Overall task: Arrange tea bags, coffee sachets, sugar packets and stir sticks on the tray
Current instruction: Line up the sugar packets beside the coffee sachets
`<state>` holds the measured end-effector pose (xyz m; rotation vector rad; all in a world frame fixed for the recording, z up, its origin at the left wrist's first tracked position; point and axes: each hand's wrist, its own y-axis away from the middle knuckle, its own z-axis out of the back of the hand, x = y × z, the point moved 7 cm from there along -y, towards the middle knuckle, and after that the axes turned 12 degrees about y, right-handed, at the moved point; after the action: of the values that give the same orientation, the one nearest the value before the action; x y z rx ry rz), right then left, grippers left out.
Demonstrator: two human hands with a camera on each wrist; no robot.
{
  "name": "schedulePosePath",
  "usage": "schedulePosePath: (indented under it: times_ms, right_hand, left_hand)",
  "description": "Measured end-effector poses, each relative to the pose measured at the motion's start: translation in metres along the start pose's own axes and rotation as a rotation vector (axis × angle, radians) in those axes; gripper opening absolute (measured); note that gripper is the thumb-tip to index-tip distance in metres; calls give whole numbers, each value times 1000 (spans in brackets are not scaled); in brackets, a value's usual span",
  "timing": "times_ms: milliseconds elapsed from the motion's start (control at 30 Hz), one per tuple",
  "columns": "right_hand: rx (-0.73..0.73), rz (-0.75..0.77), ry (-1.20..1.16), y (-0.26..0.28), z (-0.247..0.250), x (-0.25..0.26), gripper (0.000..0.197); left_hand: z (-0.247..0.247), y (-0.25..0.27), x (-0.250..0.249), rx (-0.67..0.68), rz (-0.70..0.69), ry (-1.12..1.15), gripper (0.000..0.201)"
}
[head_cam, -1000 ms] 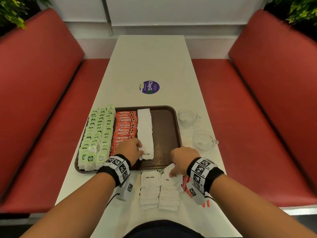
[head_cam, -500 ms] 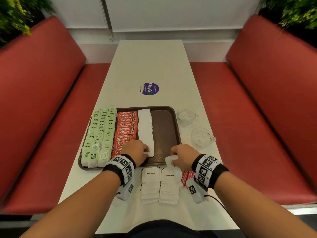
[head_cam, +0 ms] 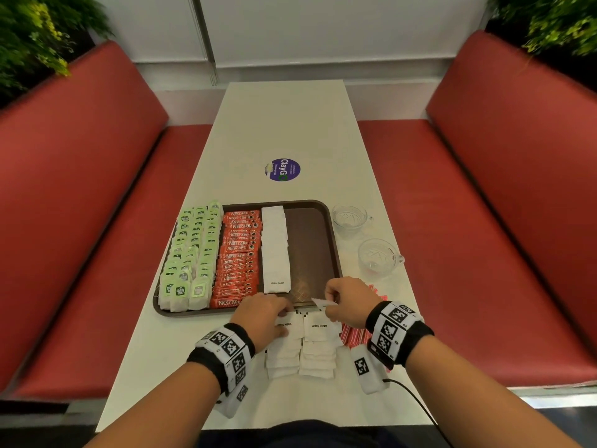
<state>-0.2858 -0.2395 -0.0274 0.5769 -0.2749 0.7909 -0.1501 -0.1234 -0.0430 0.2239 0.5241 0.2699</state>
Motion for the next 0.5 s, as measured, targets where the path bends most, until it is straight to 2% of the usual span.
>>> schedulePosePath:
  times_ms: [67, 233, 333, 433, 500]
  right_hand:
    - [1, 4, -37, 3, -1, -1, 6]
    - [13, 27, -67, 7, -6, 0, 22]
    - [-10, 46, -82, 10, -6, 1, 29]
    - [5, 77, -117, 11, -6, 5, 46]
    - [20, 74, -136, 8, -9, 5, 46]
  left_hand:
    - [-1, -1, -1, 7, 19, 8, 41]
    - [-2, 0, -4, 39, 21, 26, 34]
    - [8, 1, -3, -1, -16, 71, 21]
    - [19, 2, -4, -40, -49, 122, 16]
    - [17, 2, -3, 7, -34, 102, 18]
